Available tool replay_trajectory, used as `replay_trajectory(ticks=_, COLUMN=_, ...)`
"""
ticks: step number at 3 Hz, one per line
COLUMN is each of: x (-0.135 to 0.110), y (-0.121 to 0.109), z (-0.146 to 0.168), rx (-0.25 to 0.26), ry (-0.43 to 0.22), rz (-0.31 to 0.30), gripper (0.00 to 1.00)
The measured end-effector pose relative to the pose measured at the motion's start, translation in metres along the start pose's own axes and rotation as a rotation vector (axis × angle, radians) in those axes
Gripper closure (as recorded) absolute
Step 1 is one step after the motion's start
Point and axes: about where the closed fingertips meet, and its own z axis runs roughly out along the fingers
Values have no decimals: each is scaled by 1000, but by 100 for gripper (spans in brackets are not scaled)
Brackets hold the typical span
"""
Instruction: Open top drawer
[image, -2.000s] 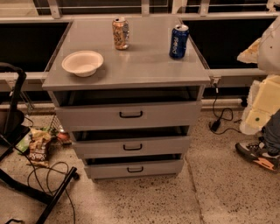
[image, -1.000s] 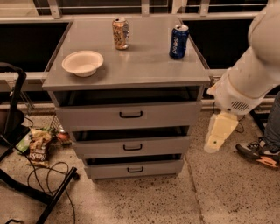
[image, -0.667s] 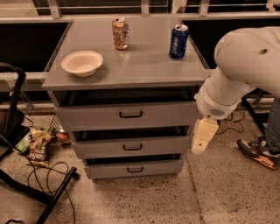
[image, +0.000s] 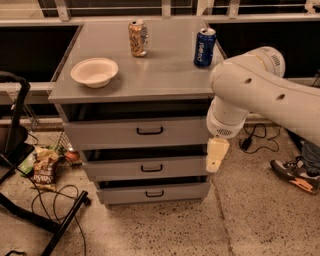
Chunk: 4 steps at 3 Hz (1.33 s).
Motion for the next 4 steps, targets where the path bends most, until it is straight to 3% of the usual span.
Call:
replay_trajectory(ticks=1, x=0, y=-2, z=2, rx=6, ry=7, rz=1, gripper=0)
replay_trajectory(ticks=4, x=-46, y=-42, z=46, rx=39, ry=-68, rz=-125, gripper=0)
